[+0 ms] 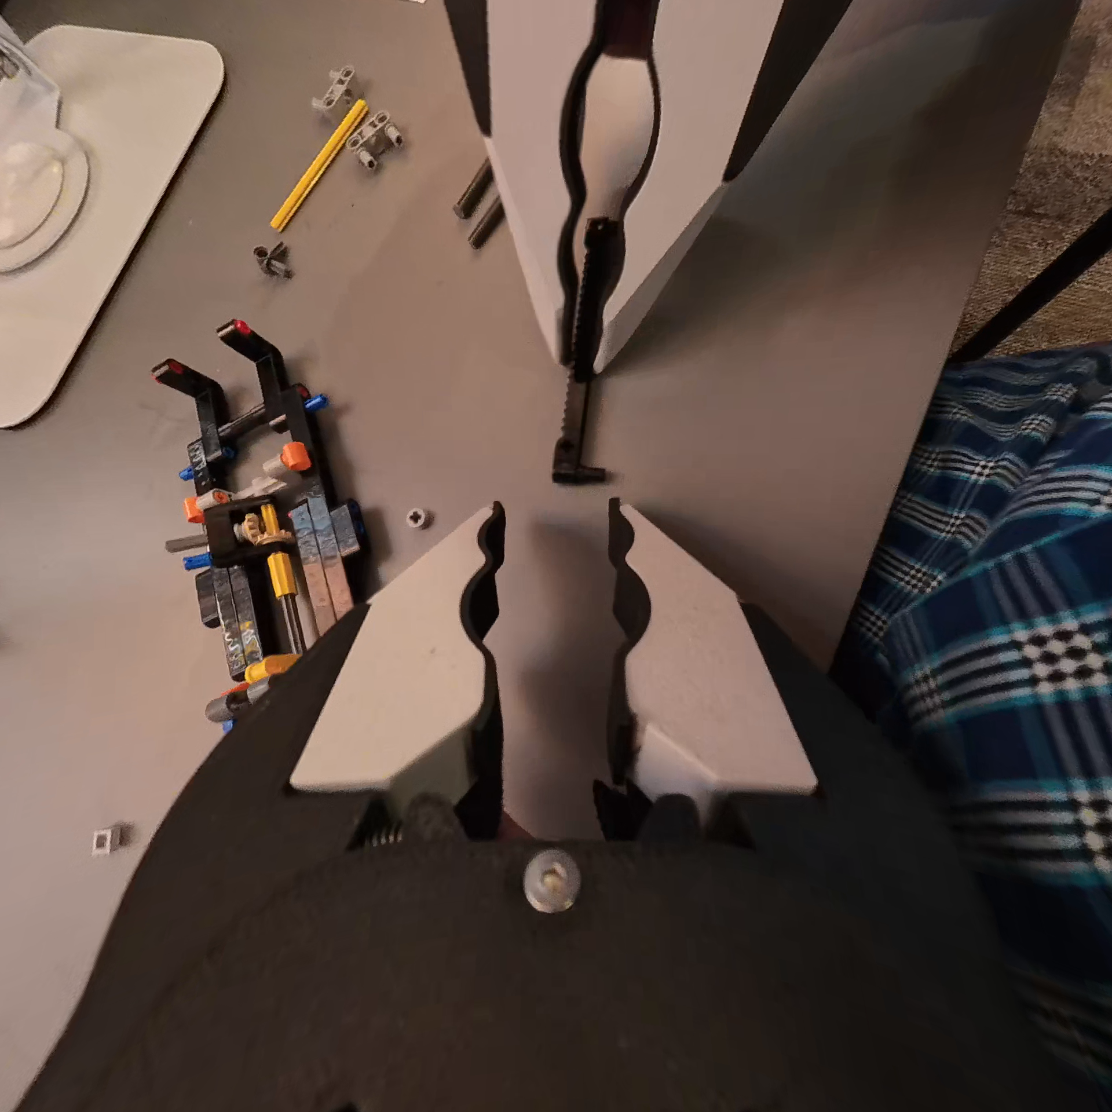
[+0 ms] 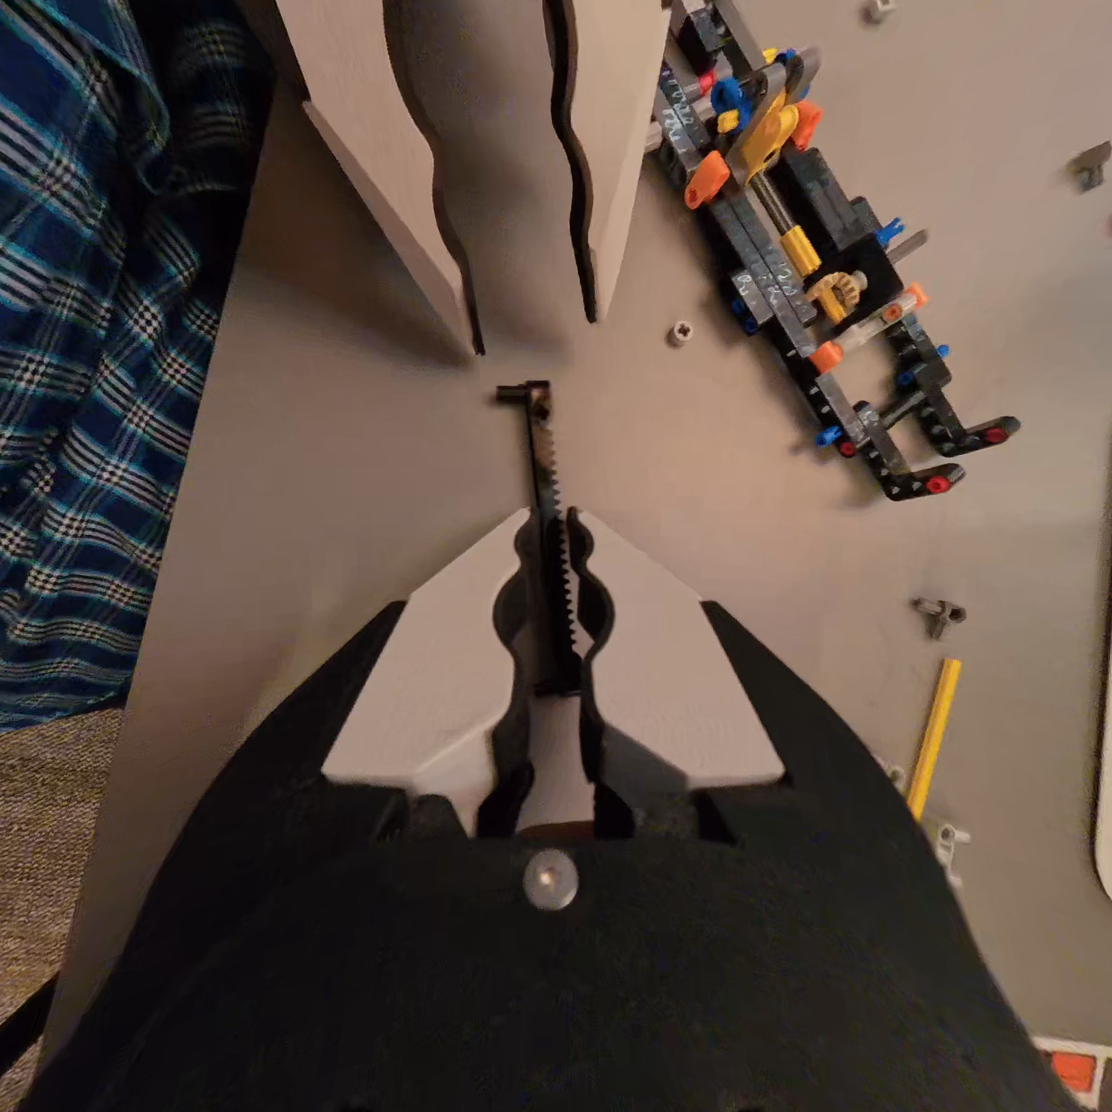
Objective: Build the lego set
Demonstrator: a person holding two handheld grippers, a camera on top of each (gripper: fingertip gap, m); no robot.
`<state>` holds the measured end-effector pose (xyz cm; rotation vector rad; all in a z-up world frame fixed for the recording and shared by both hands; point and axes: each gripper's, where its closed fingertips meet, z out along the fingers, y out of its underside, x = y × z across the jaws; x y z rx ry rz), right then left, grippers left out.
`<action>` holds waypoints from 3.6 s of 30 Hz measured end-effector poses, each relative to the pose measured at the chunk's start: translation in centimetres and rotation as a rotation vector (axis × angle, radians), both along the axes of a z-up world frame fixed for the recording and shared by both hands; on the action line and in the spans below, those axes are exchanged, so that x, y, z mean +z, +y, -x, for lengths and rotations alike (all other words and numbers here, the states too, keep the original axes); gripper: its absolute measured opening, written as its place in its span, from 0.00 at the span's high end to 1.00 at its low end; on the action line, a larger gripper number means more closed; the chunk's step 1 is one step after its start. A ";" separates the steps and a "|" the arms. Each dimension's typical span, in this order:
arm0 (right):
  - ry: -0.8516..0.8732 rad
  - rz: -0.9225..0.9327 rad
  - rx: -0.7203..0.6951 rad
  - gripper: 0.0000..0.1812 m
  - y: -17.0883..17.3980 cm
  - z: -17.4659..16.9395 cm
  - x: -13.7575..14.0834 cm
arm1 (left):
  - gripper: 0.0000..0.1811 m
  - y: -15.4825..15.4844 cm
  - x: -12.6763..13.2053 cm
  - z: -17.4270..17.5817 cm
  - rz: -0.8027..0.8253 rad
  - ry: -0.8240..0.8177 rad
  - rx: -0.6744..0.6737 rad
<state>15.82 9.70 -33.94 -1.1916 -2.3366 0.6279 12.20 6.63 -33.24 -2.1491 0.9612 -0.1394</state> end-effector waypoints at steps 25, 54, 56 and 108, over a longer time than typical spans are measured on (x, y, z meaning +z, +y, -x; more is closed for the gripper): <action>0.207 0.019 0.044 0.98 -0.3 6.2 6.2 | 0.90 2.2 5.0 4.3 -0.226 -0.083 0.078; 0.380 -0.276 0.069 0.99 1.7 10.9 11.0 | 0.85 3.8 9.6 8.5 -0.151 -0.583 0.239; 0.417 -0.340 0.098 0.99 1.4 11.1 11.3 | 0.89 3.8 9.7 8.4 -0.135 -0.637 0.245; 0.216 0.130 0.089 0.97 0.1 10.3 10.2 | 0.96 2.5 11.6 6.6 -0.239 -0.477 -0.077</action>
